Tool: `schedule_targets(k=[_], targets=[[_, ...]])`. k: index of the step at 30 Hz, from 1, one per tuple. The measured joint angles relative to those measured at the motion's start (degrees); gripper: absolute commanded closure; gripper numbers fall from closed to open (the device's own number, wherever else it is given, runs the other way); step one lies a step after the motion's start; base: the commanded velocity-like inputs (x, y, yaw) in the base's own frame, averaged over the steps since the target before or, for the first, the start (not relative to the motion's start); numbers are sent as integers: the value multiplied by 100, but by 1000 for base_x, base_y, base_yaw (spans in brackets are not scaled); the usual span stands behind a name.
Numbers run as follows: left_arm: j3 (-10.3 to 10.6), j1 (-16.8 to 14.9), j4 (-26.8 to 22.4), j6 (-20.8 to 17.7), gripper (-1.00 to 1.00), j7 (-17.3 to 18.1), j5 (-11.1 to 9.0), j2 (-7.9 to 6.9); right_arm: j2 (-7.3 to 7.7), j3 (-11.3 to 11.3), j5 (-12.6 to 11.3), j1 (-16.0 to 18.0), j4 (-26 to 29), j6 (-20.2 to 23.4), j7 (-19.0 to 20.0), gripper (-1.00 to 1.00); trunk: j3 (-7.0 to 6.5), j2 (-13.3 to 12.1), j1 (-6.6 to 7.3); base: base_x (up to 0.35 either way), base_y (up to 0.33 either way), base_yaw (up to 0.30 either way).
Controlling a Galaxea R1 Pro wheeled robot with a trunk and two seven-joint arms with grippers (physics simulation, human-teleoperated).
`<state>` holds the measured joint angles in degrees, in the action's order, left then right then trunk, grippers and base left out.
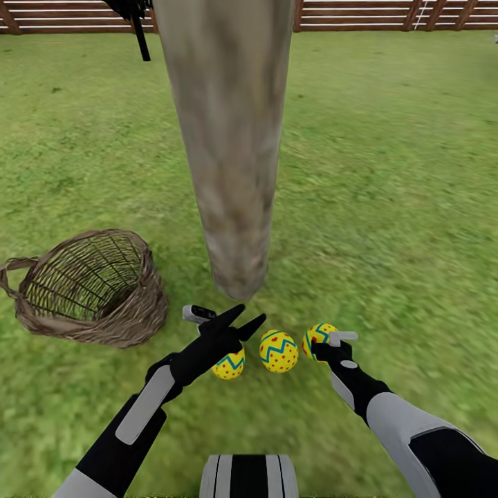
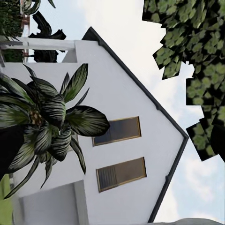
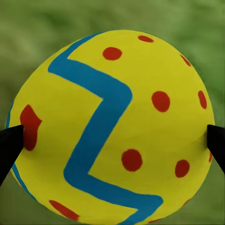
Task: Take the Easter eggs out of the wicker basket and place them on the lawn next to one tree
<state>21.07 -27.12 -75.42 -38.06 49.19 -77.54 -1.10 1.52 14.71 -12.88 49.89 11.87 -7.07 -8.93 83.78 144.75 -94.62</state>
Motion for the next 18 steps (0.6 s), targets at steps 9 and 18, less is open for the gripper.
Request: schedule_targets(k=[9, 18], targets=[[-1, 1, -2, -6, -100, -8, -2, -1, -9, -12, 84, 5, 149, 1, -65, 100, 199, 14, -19, 0, 0, 0], [-1, 1, 64, 2, -100, -3, -9, -7, -13, -10, 69, 5, 206, -1, -91, 100, 222, 16, -21, 0, 0, 0]])
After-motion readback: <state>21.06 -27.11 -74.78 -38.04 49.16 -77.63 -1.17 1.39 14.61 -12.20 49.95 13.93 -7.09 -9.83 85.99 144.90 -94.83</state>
